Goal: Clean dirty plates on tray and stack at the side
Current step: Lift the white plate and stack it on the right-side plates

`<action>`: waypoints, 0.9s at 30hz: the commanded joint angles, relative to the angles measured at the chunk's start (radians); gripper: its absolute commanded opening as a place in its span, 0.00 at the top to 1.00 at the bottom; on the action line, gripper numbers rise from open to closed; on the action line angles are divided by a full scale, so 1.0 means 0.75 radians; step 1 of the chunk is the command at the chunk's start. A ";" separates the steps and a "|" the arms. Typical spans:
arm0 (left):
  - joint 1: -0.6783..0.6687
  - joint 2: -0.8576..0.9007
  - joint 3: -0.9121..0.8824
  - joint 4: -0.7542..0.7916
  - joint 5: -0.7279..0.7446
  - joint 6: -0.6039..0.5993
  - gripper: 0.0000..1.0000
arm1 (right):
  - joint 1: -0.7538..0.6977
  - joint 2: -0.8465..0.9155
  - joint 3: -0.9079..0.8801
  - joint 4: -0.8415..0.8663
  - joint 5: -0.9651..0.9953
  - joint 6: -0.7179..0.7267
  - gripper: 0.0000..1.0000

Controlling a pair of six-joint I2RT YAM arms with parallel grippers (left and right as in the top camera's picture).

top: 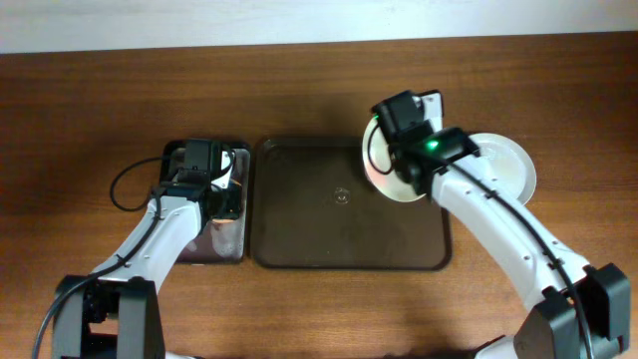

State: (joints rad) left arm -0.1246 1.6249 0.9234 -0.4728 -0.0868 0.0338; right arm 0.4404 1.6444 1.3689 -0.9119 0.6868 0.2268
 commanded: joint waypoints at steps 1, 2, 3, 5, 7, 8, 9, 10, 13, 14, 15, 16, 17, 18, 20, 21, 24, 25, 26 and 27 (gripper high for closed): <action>0.007 -0.023 -0.009 0.006 -0.011 0.027 0.47 | 0.119 -0.038 0.028 0.009 0.321 -0.008 0.96; 0.007 -0.023 -0.009 -0.003 -0.011 0.027 0.47 | 0.142 -0.038 0.028 0.009 0.365 -0.008 0.96; 0.007 -0.023 -0.009 -0.016 -0.011 0.027 0.46 | 0.167 -0.038 0.028 0.011 0.397 -0.008 0.96; 0.007 -0.019 -0.009 -0.058 -0.010 0.027 0.47 | 0.191 -0.038 0.028 0.015 0.391 -0.007 0.96; 0.007 -0.010 -0.032 -0.057 -0.009 0.025 0.48 | 0.190 -0.038 0.028 0.014 0.387 0.019 0.96; 0.007 -0.004 -0.055 -0.057 -0.010 0.006 0.48 | 0.190 -0.038 0.028 0.014 0.387 0.019 0.96; 0.007 0.002 -0.089 -0.048 -0.010 -0.027 0.48 | 0.190 -0.038 0.028 0.014 0.381 0.022 0.96; 0.007 0.005 -0.108 -0.041 -0.010 -0.047 0.53 | 0.190 -0.038 0.028 0.014 0.382 0.022 0.96; 0.007 0.005 -0.118 -0.034 -0.009 -0.055 0.78 | 0.190 -0.038 0.028 0.015 0.382 0.022 0.96; 0.007 0.005 -0.118 -0.032 -0.010 -0.055 0.91 | 0.190 -0.038 0.028 0.014 0.382 0.022 0.96; 0.007 0.005 -0.118 -0.027 -0.010 -0.055 1.00 | 0.190 -0.038 0.028 0.014 0.382 0.022 0.96; 0.007 0.005 -0.116 -0.016 -0.010 -0.055 1.00 | 0.190 -0.038 0.028 0.014 0.381 0.022 0.96; 0.007 0.005 -0.106 -0.016 -0.011 -0.055 1.00 | 0.190 -0.038 0.028 0.014 0.381 0.022 0.96; 0.007 0.001 -0.084 -0.024 -0.011 -0.055 1.00 | 0.190 -0.038 0.028 0.014 0.381 0.022 0.96; 0.007 -0.024 -0.044 -0.044 -0.011 -0.055 1.00 | 0.190 -0.038 0.028 0.014 0.382 0.022 0.96; 0.007 -0.039 -0.025 -0.054 -0.011 -0.054 0.81 | 0.189 -0.038 0.028 0.014 0.382 0.022 0.96; 0.007 -0.068 -0.010 -0.046 -0.010 -0.054 0.43 | 0.189 -0.038 0.028 0.014 0.381 0.022 0.96; 0.007 -0.067 -0.010 -0.042 -0.010 -0.055 0.41 | 0.189 -0.038 0.028 0.014 0.381 0.022 0.96; 0.007 -0.065 -0.011 -0.019 -0.008 -0.055 0.40 | 0.189 -0.038 0.028 0.014 0.382 0.022 0.96; 0.007 -0.060 -0.011 0.005 -0.004 -0.054 0.40 | 0.189 -0.038 0.028 0.014 0.381 0.022 0.96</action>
State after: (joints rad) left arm -0.1246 1.5948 0.8955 -0.5003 -0.0872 -0.0048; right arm 0.5797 1.6444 1.3689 -0.9051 0.9356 0.2291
